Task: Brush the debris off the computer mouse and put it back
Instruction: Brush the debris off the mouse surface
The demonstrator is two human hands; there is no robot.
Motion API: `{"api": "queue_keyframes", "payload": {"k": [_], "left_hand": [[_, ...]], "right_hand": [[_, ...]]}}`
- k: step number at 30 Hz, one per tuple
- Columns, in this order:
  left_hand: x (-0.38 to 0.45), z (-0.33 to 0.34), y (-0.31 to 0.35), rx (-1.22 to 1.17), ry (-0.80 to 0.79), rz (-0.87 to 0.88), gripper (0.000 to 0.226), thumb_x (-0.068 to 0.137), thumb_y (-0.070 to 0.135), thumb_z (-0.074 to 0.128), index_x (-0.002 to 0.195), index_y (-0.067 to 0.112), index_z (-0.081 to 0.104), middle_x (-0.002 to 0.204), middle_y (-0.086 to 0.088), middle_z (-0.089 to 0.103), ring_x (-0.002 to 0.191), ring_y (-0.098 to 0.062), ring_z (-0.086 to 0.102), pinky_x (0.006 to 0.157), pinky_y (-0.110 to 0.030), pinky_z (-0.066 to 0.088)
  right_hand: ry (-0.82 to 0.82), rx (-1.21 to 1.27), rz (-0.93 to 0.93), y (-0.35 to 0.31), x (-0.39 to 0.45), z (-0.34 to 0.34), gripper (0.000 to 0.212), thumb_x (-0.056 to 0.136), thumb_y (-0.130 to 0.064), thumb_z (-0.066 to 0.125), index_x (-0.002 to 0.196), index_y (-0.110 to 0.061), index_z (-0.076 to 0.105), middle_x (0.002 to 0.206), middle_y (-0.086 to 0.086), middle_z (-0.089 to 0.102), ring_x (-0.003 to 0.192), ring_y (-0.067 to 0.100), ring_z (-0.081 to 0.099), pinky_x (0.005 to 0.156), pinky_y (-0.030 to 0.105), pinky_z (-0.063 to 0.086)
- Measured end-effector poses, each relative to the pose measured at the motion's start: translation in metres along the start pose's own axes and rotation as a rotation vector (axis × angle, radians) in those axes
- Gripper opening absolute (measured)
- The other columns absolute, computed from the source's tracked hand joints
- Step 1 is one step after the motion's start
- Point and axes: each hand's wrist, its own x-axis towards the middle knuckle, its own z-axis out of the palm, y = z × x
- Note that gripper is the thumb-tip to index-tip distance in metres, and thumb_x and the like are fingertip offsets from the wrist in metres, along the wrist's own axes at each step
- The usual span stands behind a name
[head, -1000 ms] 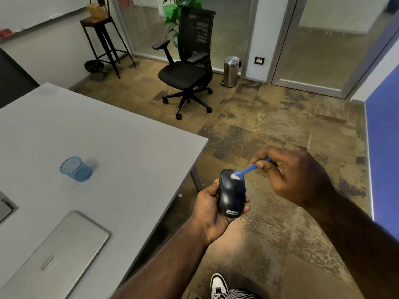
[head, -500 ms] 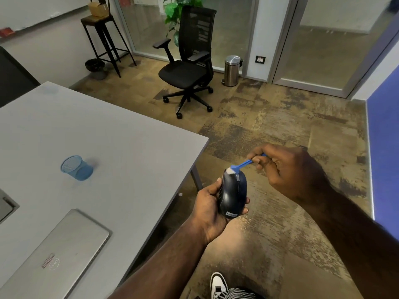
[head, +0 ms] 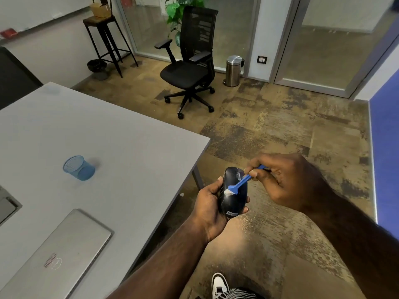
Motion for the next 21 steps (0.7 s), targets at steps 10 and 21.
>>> {"api": "queue_keyframes", "payload": {"k": [10, 21], "left_hand": [[0.0, -0.003, -0.002, -0.032, -0.018, -0.009, 0.053, 0.098, 0.04, 0.038, 0.124, 0.001, 0.061, 0.102, -0.021, 0.067, 0.079, -0.033, 0.066, 0.063, -0.038, 0.058], [0.002, -0.004, -0.001, -0.073, -0.054, 0.013, 0.052, 0.098, 0.038, 0.038, 0.126, 0.0, 0.06, 0.103, -0.022, 0.065, 0.079, -0.034, 0.064, 0.062, -0.038, 0.055]], "right_hand": [[0.046, -0.052, 0.017, 0.01, -0.001, -0.006, 0.016, 0.09, -0.016, 0.059, 0.098, -0.015, 0.073, 0.077, 0.001, 0.073, 0.056, 0.016, 0.065, 0.044, 0.036, 0.053], [0.137, -0.046, 0.057, 0.014, -0.001, -0.006, 0.014, 0.092, -0.008, 0.061, 0.099, -0.014, 0.072, 0.079, 0.001, 0.074, 0.061, 0.017, 0.069, 0.047, 0.038, 0.055]]}}
